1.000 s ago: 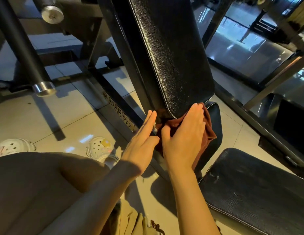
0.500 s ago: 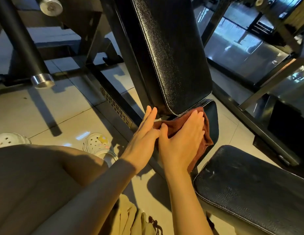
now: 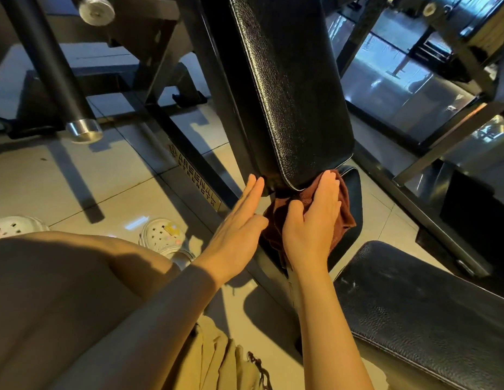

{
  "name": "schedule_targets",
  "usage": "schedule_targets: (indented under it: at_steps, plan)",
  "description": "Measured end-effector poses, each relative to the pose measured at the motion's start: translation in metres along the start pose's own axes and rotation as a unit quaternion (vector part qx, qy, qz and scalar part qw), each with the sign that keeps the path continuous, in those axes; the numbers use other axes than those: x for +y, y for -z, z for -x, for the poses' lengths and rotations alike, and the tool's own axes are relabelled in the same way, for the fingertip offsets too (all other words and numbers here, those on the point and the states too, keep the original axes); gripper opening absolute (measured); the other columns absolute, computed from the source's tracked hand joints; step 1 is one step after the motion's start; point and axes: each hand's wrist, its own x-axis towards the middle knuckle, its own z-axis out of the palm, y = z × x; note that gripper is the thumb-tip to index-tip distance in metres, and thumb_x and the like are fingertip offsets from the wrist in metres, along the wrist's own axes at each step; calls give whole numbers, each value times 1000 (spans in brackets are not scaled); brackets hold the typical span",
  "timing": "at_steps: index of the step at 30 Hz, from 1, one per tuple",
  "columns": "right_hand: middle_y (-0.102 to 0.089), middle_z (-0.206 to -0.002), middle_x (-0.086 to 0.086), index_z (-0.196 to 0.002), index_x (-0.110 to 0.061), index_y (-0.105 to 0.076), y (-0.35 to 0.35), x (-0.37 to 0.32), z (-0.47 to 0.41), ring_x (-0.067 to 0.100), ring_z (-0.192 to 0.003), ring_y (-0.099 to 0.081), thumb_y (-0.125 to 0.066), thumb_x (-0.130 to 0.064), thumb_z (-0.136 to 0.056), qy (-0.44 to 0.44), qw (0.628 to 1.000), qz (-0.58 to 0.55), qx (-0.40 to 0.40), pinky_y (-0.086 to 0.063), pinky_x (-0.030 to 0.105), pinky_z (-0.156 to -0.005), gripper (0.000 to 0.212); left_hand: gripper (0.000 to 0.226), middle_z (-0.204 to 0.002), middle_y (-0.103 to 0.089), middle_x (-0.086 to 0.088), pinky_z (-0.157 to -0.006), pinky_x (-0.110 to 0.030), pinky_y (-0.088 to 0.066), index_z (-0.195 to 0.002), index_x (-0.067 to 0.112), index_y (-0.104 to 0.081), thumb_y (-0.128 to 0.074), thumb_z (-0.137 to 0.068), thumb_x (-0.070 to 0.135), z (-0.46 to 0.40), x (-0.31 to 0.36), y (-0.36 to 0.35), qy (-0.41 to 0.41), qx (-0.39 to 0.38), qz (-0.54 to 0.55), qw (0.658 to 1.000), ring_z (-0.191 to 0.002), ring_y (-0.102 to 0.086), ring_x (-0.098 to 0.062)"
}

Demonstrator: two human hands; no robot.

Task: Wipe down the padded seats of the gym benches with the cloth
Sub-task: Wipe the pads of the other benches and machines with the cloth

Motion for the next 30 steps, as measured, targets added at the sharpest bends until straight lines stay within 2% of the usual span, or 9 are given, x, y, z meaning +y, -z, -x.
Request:
schedule_targets:
  at_steps: [4,8,13,18,22,24,26,28,30]
  plan:
    - [-34,-154,8,-151,-10,-26,-8,-6,-1,27,-145,-26,-64,-22,-85,28,996,47,63,-23,55,-117,77,63,-153,6,33,-114,-20,-3,-151,42,-4,-33,-102,14,1,3,1,1,-4,5,1000,-132,3,17]
    - [-31,-156,6,-152,-14,-23,-10,-5,-2,25,-147,-21,-74,-32,-80,23,993,95,59,-6,51,-121,91,63,-153,8,34,-115,-21,-2,-151,44,-1,-33,-103,17,3,4,3,3,-14,-10,1000,-132,4,17]
    - [-31,-156,8,-152,-10,-23,-10,0,-2,26,-147,-23,-65,-25,-86,33,996,64,52,-17,53,-120,80,64,-154,11,32,-122,-33,-1,-149,46,2,-33,-103,19,2,2,6,6,-19,-57,998,-137,4,14]
    - [-28,-158,5,-155,-15,-21,-2,3,-2,25,-147,-23,-52,-17,-92,13,1000,12,17,-23,53,-118,70,65,-153,11,32,-121,-28,0,-150,44,1,-34,-102,16,1,-3,6,-5,-13,-81,997,-137,5,14]
    - [-37,-153,4,-154,-27,-21,12,10,0,28,-140,-35,-34,-40,-85,-4,999,-37,-33,-33,52,-113,71,66,-156,10,29,-121,-27,0,-151,43,0,-34,-102,15,1,-3,6,-5,-8,-80,997,-141,5,10]
    - [-44,-148,5,-153,-31,-24,24,24,7,26,-133,-45,-33,-46,-87,-12,998,-49,-48,-36,42,-113,68,66,-156,11,29,-119,-24,1,-151,43,1,-33,-102,14,1,-2,6,-6,-12,-79,997,-141,5,11]
    - [-43,-148,6,-154,-30,-19,33,41,22,23,-131,-47,-31,-63,-85,-16,997,-37,-61,-36,30,-107,78,66,-155,13,30,-115,-19,2,-151,42,1,-33,-102,14,1,-1,4,-6,-18,-68,997,-140,5,12]
    - [-35,-153,5,-156,-32,-9,33,59,40,22,-135,-42,-31,-74,-80,-22,997,-33,-71,-36,36,-111,89,65,-154,14,31,-114,-20,0,-151,42,1,-33,-103,14,1,-1,2,-3,-19,-50,999,-138,5,14]
    - [-21,-160,-2,-154,-38,3,27,68,54,20,-144,-28,-35,-75,-84,12,997,-10,-69,-29,50,-116,88,65,-152,13,34,-115,-22,-3,-150,44,0,-34,-103,15,-1,-1,-1,-1,-14,-41,999,-134,4,16]
